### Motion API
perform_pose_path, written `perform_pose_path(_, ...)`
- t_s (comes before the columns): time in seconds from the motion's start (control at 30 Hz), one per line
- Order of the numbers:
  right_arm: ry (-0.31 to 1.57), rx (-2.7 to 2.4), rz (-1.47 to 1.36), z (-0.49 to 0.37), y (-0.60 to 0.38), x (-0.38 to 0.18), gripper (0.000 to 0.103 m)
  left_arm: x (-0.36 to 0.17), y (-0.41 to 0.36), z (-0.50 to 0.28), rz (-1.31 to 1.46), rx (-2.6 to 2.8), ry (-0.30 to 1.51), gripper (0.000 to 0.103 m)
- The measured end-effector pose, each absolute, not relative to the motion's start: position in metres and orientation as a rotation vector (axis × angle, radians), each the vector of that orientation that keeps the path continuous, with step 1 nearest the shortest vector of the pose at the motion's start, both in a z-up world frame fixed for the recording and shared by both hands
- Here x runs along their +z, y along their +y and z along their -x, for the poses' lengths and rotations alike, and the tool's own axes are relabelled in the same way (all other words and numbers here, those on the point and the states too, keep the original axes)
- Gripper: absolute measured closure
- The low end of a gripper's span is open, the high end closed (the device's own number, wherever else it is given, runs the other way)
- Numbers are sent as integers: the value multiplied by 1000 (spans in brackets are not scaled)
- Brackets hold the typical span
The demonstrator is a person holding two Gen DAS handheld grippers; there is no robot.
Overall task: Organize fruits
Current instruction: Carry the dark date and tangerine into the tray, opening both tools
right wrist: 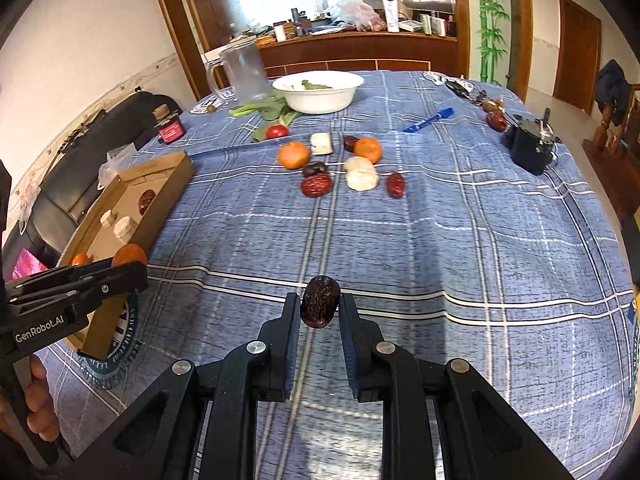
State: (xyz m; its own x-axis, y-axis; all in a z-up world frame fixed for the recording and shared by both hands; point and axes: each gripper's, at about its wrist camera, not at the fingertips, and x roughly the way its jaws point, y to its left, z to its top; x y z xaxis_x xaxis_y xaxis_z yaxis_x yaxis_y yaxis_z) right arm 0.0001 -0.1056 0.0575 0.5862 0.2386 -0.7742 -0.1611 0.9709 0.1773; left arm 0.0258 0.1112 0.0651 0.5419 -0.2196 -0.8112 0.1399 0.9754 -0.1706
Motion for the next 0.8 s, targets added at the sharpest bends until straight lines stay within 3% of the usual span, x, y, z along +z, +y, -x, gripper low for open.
perform_pose_path(0.8, 883, 463, 42, -15, 16, 82, 82, 84, 231, 1, 208, 0, 917, 71)
